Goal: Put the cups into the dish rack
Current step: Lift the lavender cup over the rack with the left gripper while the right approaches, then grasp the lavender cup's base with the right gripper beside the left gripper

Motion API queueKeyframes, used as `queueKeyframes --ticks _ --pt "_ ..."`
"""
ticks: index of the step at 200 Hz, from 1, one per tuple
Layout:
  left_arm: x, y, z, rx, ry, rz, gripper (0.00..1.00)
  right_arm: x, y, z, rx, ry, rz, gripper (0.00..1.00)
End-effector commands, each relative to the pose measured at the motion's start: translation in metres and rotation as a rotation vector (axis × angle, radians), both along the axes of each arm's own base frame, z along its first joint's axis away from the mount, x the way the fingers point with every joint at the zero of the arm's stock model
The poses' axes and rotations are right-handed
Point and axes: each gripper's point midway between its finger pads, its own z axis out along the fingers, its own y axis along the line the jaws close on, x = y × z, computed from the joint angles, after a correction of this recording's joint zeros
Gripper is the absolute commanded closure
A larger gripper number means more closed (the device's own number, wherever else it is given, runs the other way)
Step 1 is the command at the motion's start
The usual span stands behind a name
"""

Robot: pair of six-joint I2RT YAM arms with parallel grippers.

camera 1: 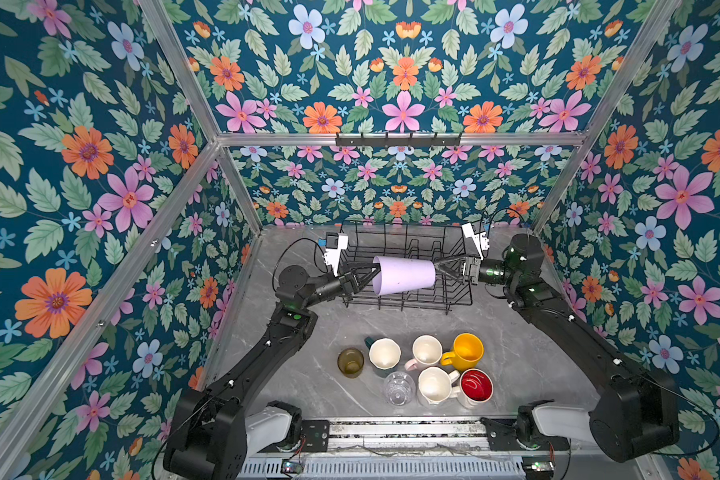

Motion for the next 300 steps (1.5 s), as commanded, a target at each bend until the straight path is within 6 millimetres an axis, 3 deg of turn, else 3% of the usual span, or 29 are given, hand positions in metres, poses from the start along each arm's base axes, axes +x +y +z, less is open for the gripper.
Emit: queueKeyframes --ticks 1,20,74,126,191,241,300 --pt "-0.01 0.0 0.013 -0.029 -0.064 -0.034 1.0 -0.017 0.01 0.013 0.009 -0.086 0.086 0.03" --pt "-0.011 0.001 0.011 -0.025 -0.068 -0.031 1.0 -0.022 0.012 0.018 0.014 -0.112 0.094 0.03" --pt "-0.015 0.0 0.012 -0.026 -0.081 -0.048 1.0 -0.003 0.003 0.017 -0.027 -0.092 -0.061 0.03" --pt "-0.018 -0.002 0.015 -0.035 -0.087 -0.079 1.0 0.033 -0.038 0.007 0.016 0.0 -0.212 0.03" --pt "-0.019 -0.002 0.015 -0.07 -0.088 -0.109 1.0 -0.009 -0.03 0.036 0.072 -0.181 -0.061 0.03" --pt "-0.02 -0.003 0.015 -0.09 -0.078 -0.135 1.0 -0.048 0.005 0.033 0.007 -0.266 0.082 0.03" --pt "-0.022 -0.003 0.01 -0.097 -0.058 -0.145 1.0 -0.048 0.021 0.031 0.019 -0.264 0.109 0.03"
